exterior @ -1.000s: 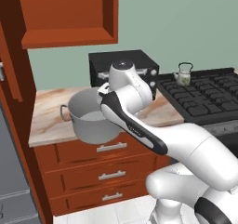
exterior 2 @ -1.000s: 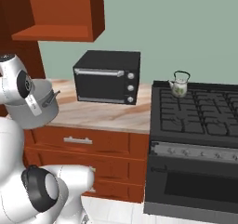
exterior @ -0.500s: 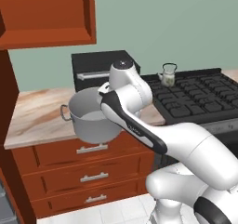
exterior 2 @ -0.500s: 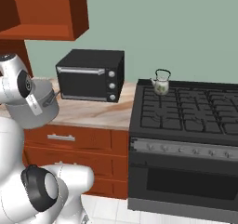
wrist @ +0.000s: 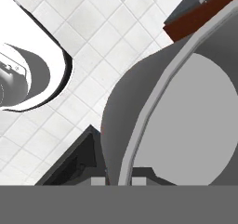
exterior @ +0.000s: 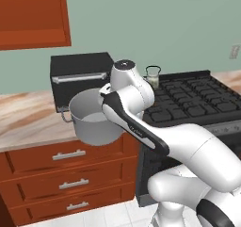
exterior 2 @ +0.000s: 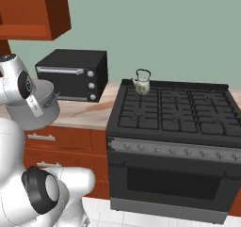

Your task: Pick the kettle from the cabinet and place it on a stove burner. Then pick the pot from the counter and place it on another stove burner. Finally, turn both burners on.

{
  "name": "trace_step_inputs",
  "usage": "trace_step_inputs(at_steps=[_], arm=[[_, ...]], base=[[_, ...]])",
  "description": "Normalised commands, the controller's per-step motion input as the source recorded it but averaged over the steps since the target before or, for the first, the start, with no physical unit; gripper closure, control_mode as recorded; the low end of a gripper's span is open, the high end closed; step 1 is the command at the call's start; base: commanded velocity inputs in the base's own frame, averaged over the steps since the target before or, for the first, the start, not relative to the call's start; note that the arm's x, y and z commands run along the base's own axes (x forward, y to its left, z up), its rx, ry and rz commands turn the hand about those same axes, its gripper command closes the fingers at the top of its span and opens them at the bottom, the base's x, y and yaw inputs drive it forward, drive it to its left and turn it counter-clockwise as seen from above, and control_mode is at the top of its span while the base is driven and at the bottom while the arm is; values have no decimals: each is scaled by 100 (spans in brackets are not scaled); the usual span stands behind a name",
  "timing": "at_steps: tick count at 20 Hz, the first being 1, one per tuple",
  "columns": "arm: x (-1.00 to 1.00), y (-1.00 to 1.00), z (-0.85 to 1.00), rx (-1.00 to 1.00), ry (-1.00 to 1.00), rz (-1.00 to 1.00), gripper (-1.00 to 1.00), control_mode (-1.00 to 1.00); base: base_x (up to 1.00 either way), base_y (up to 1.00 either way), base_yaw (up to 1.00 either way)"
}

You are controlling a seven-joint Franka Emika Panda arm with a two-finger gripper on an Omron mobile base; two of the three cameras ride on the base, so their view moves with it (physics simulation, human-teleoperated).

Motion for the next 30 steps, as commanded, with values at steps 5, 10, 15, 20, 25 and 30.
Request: trace_step_inputs(at_steps=[5,10,15,20,25,30], arm=[[0,0,0,0,0,0,100,100],[0,0,0,0,0,0,100,100],[0,0,0,0,0,0,100,100],[0,0,0,0,0,0,100,100],[0,0,0,0,0,0,100,100],[0,0,0,0,0,0,100,100]], base=[[-1,-59,0],[0,-57,0],[0,-57,1],[0,-57,1],[0,-52,3],[0,-54,3]])
